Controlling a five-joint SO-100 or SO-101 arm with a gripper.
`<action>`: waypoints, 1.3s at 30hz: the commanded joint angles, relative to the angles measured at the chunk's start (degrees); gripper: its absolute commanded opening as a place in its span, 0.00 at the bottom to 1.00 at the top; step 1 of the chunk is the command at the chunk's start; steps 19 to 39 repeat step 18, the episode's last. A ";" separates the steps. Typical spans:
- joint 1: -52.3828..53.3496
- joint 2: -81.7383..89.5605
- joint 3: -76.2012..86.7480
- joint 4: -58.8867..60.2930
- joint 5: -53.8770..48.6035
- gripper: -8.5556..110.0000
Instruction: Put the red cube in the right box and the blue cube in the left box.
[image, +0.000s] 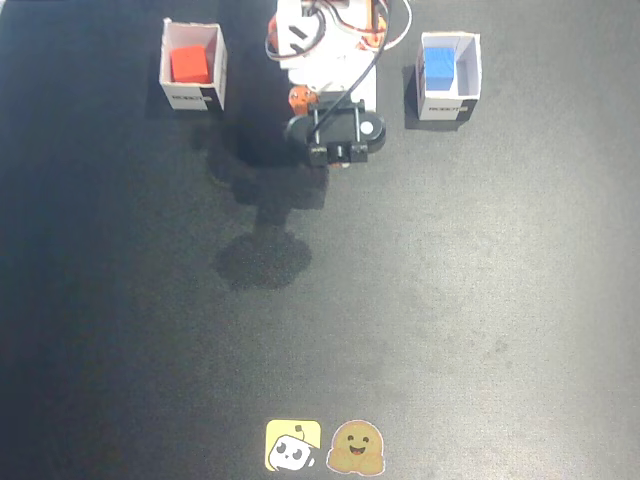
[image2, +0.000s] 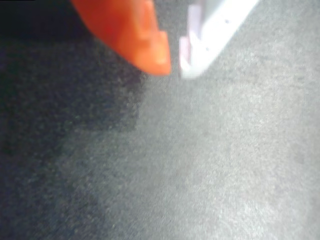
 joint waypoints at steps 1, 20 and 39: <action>-0.09 0.62 -0.35 0.18 -0.70 0.07; 0.35 0.62 -0.35 0.18 -0.53 0.08; 0.35 0.62 -0.35 0.18 -0.53 0.08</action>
